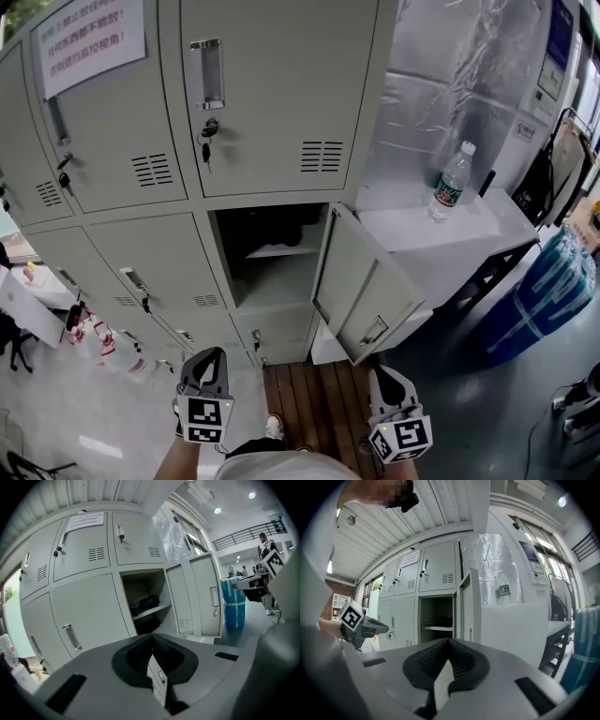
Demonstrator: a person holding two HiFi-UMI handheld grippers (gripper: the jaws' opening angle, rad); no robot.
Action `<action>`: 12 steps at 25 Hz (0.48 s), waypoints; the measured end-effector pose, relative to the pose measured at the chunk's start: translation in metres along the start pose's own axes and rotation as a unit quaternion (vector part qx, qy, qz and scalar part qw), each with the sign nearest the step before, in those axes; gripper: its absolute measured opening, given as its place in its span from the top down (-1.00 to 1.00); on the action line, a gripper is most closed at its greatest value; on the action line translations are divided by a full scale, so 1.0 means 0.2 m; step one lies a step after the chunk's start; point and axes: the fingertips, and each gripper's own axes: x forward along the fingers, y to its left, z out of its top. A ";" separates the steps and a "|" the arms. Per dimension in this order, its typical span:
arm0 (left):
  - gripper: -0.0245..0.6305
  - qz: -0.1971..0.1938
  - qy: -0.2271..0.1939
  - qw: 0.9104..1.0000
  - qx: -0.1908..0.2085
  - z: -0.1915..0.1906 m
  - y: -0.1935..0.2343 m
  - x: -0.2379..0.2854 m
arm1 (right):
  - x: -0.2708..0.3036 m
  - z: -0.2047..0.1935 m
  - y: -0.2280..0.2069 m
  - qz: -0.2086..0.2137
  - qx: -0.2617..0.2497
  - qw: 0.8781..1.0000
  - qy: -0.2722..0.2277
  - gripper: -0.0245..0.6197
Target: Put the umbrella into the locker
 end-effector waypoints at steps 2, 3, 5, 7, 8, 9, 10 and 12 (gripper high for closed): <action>0.85 0.000 -0.004 1.000 0.000 0.02 0.01 0.01 | 0.00 0.01 -0.04 -0.010 -0.001 1.000 -0.001 0.88; 0.85 0.001 -0.006 1.000 -0.001 0.02 0.02 0.02 | 0.01 0.01 -0.05 -0.015 -0.002 1.000 -0.001 0.88; 0.85 0.002 -0.008 1.000 -0.003 0.03 0.03 0.03 | 0.01 0.02 -0.08 -0.024 -0.002 1.000 -0.001 0.88; 0.85 0.001 -0.009 1.000 -0.006 0.03 0.04 0.04 | 0.01 0.03 -0.10 -0.030 -0.004 1.000 -0.002 0.88; 0.85 0.001 -0.009 1.000 -0.007 0.03 0.04 0.05 | 0.01 0.03 -0.11 -0.032 -0.004 0.999 -0.002 0.88; 0.85 0.000 -0.009 1.000 -0.008 0.03 0.05 0.05 | 0.02 0.03 -0.12 -0.034 -0.004 0.999 -0.002 0.88; 0.85 0.000 -0.008 1.000 -0.010 0.03 0.06 0.05 | 0.02 0.03 -0.13 -0.037 -0.004 0.999 -0.001 0.88; 0.85 0.000 -0.004 1.000 -0.013 0.01 0.07 0.06 | 0.03 0.04 -0.14 -0.040 -0.004 0.999 0.000 0.88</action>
